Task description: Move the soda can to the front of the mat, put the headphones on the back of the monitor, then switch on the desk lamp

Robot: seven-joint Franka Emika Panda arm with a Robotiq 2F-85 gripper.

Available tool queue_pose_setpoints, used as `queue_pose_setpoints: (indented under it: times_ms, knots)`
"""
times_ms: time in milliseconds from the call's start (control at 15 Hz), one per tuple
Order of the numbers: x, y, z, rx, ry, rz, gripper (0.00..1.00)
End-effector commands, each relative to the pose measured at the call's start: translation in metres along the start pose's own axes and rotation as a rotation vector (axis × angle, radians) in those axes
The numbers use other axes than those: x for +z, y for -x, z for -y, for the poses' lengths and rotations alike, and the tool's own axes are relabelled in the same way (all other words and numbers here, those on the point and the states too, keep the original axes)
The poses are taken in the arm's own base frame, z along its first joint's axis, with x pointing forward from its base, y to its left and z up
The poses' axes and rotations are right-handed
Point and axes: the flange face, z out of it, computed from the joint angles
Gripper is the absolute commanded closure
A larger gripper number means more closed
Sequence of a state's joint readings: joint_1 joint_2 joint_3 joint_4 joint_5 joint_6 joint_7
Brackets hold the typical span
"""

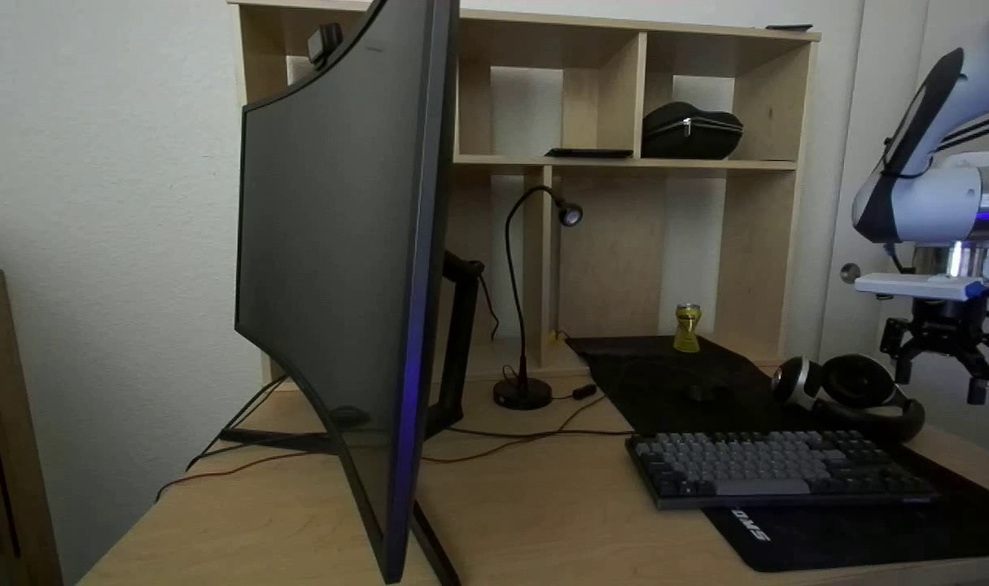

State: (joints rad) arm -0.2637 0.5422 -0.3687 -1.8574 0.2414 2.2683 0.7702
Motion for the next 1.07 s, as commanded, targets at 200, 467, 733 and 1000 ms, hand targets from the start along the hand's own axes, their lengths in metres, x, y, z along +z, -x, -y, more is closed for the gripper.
queue_pose_setpoints:
  times_ms: [200, 467, 733, 1000]
  knots:
    - [0.010, -0.001, 0.006, 0.003, -0.044, 0.041, 0.00]
    - [0.018, 0.007, 0.015, 0.037, -0.073, 0.078, 0.00]
    - [0.017, 0.015, 0.014, 0.041, -0.051, 0.079, 0.00]
    - [0.017, 0.015, 0.015, 0.041, -0.051, 0.079, 0.00]
